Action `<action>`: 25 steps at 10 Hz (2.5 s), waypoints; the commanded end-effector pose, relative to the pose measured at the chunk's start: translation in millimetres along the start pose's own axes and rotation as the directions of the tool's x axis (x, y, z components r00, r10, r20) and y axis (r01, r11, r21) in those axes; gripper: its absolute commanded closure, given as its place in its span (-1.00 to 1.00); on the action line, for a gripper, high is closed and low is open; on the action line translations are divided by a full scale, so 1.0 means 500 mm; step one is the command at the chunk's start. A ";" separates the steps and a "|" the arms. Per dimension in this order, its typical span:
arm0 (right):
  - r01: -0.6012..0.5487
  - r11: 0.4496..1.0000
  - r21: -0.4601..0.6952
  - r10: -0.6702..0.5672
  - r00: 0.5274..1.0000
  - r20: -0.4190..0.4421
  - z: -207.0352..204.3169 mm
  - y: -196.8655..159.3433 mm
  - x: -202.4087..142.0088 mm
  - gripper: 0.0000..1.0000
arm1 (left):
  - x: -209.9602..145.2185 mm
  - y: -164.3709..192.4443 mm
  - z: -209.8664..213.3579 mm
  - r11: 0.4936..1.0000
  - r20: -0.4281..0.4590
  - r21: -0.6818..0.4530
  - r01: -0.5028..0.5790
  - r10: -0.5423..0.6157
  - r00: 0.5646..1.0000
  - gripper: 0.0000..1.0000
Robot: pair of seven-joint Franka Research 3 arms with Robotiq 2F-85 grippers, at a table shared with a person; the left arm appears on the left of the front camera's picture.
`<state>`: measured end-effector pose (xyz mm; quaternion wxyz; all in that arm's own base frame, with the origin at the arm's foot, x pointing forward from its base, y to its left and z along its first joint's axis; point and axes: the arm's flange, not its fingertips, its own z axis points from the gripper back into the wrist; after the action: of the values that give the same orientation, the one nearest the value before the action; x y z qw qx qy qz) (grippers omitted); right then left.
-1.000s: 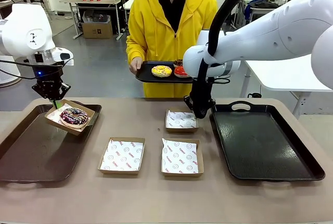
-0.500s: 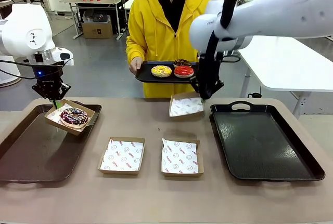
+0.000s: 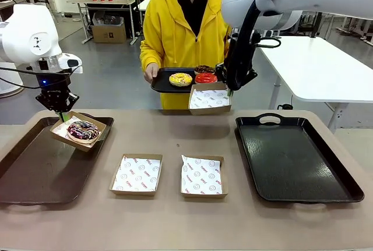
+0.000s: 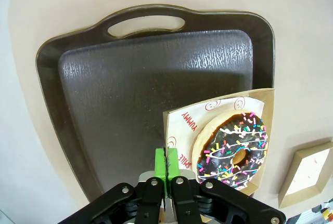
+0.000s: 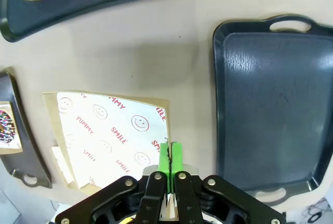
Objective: Individually package the donuts and arrange them on the tray.
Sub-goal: Place the picked Paper togo box on the Handle tray while simultaneously picking up another Paper togo box from the table with the other hand.
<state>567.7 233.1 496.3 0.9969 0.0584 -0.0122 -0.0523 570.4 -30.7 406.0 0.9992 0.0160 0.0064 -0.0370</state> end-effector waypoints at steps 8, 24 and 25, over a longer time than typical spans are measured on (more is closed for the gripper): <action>-0.018 1.000 -0.006 0.018 1.000 -0.017 -0.006 -0.009 0.010 0.97 | 0.004 0.005 -0.004 1.000 0.009 -0.007 0.003 -0.003 1.000 0.98; -0.018 1.000 -0.007 0.018 1.000 -0.019 -0.007 -0.003 0.004 0.97 | -0.031 0.092 0.012 0.889 0.124 -0.432 0.153 -0.110 0.986 -0.41; -0.018 1.000 -0.007 0.018 1.000 -0.019 -0.007 -0.003 0.004 0.97 | -0.073 0.126 0.038 0.805 0.181 -0.559 0.199 -0.115 0.977 -0.41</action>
<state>570.2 232.9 492.3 0.9976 0.0557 -0.0026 -0.0422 567.8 8.3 419.8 0.9736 -0.1998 -0.0591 -0.0934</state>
